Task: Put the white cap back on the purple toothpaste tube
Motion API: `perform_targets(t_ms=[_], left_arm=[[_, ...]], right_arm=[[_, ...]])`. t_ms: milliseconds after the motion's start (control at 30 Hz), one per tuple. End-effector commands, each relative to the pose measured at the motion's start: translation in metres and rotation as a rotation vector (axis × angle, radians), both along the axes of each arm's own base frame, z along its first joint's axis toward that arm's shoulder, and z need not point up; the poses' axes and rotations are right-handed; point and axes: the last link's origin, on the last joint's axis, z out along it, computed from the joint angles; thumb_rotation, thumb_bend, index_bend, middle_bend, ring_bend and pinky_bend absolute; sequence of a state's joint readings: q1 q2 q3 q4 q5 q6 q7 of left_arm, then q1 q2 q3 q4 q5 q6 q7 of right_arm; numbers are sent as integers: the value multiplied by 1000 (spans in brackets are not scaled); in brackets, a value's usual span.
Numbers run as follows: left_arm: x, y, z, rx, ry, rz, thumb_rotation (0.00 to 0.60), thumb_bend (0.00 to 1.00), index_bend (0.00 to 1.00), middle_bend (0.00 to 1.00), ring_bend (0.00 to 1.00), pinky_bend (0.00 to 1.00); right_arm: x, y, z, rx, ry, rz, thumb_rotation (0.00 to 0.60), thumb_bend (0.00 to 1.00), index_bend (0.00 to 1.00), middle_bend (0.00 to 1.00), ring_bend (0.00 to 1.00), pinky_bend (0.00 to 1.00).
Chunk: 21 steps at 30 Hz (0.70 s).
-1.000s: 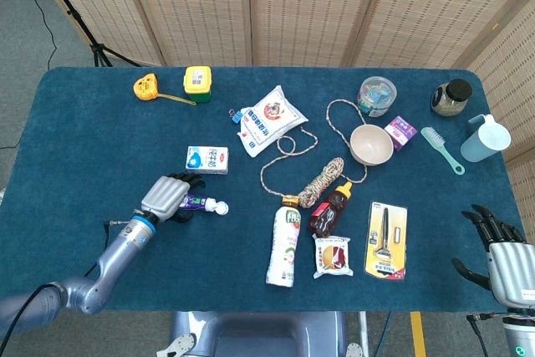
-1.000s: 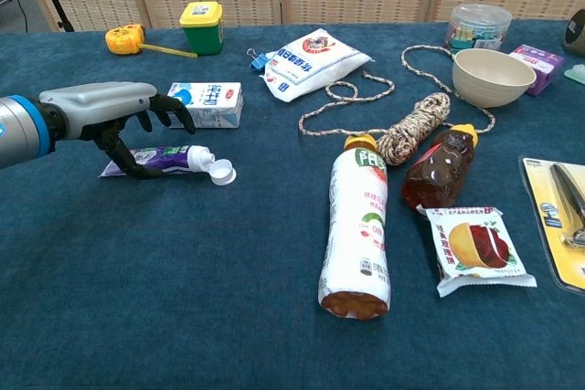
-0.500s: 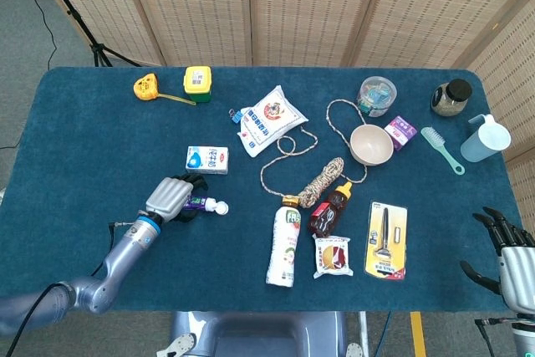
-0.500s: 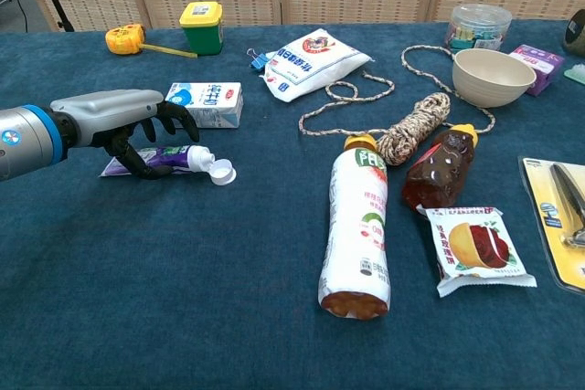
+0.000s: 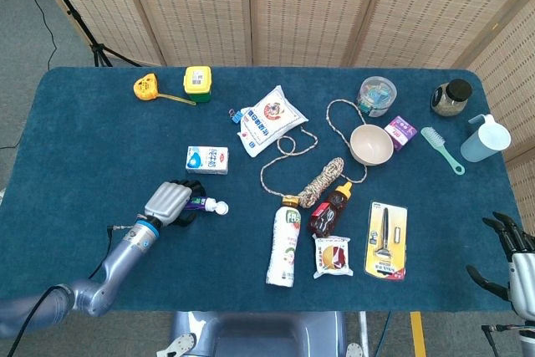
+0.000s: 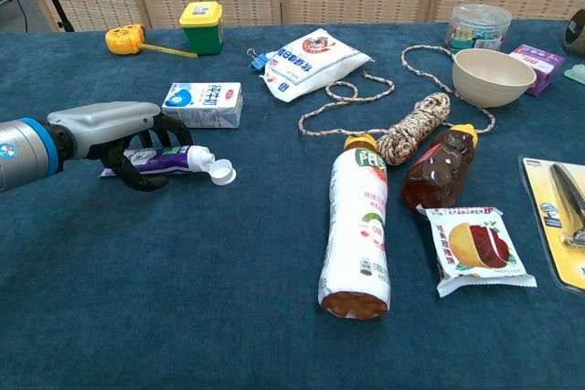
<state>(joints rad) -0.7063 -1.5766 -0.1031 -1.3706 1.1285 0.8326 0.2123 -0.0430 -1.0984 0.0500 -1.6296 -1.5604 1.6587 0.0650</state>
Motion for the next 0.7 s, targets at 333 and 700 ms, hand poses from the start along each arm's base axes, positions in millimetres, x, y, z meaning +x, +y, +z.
perform_targets(t_ms=[333, 700], left_arm=[[5, 4, -3, 6, -23, -3, 600, 444, 340, 286, 265, 295], [9, 1, -2, 29, -73, -15, 600, 633, 551, 453, 407, 495]], right_arm=[[-2, 4, 3, -11, -6, -13, 600, 181, 204, 175, 286, 310], [-5, 5, 5, -22, -15, -21, 600, 181, 208, 178, 286, 309]])
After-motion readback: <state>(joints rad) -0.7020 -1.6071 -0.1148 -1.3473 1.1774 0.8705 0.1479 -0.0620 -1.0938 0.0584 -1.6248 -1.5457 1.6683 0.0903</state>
